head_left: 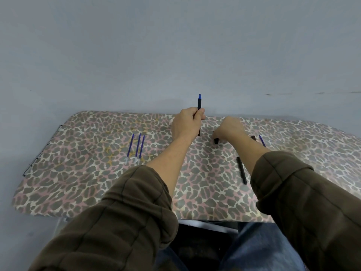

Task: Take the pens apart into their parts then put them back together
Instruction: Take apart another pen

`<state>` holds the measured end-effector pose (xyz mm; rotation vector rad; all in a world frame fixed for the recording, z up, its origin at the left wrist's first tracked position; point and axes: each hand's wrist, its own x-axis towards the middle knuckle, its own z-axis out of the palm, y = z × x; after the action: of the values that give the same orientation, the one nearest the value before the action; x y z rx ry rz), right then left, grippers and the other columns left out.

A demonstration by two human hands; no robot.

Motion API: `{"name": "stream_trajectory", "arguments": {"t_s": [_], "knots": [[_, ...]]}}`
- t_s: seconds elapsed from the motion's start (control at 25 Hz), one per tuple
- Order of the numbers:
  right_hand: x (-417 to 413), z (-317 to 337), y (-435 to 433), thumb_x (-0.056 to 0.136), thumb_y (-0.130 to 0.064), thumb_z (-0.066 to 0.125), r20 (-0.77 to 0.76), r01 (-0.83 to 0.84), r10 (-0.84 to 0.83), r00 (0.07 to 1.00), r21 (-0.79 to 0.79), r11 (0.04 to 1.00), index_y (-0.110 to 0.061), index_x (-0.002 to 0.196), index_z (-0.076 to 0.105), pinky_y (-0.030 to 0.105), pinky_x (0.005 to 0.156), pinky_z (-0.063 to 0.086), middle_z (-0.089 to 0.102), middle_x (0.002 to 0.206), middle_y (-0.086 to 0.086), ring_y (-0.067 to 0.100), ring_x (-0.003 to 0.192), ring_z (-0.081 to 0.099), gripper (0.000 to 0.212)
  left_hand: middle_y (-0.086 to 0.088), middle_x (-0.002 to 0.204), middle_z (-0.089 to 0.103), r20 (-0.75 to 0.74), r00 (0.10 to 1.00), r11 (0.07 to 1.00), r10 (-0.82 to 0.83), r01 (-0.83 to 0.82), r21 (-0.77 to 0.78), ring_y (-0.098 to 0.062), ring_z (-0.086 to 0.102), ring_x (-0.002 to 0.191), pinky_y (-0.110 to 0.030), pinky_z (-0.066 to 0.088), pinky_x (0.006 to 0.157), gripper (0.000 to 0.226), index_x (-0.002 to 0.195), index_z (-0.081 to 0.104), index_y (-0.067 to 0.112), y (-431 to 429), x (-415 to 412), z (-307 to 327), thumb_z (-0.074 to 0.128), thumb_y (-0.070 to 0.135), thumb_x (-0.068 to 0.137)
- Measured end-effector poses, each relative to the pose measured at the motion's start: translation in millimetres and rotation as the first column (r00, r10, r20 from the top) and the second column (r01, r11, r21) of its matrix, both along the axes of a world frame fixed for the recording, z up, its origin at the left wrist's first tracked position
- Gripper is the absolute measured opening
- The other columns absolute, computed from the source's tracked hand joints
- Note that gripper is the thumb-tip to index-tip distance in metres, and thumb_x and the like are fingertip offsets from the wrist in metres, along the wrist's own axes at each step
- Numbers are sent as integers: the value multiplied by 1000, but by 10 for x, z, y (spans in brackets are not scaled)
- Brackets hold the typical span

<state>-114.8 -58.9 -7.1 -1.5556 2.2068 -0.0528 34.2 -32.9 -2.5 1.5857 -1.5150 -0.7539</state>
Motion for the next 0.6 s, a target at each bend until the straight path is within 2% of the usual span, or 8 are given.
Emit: {"name": "stream_trajectory", "arguments": {"t_s": [0.24, 0.4, 0.6], "knots": [[115, -31, -5, 82, -13, 76, 23, -9, 9, 1000, -20, 1000, -11, 78, 54, 28, 46, 40, 57, 75, 4, 21, 60, 54, 23, 17, 95, 77, -1, 1000, 1000, -2, 2, 4, 2, 68, 82, -27, 54, 75, 33, 98, 77, 21, -12, 49, -37, 52, 42, 104], [74, -61, 1, 84, -13, 75, 5, -4, 4, 1000, -38, 999, -12, 73, 53, 26, 42, 36, 55, 70, 3, 17, 54, 51, 24, 15, 97, 77, -17, 1000, 1000, -8, 8, 6, 1, 69, 86, -28, 54, 78, 33, 100, 77, 19, -7, 73, -57, 53, 41, 105], [41, -40, 20, 69, -11, 88, -23, 8, -8, 1000, 7, 1000, -10, 71, 63, 25, 43, 41, 61, 64, 3, 17, 51, 56, 25, 16, 95, 77, -10, 1000, 1000, -9, 9, 6, 1, 69, 85, -30, 56, 80, 33, 101, 77, 20, -8, 51, -70, 53, 42, 104]]}}
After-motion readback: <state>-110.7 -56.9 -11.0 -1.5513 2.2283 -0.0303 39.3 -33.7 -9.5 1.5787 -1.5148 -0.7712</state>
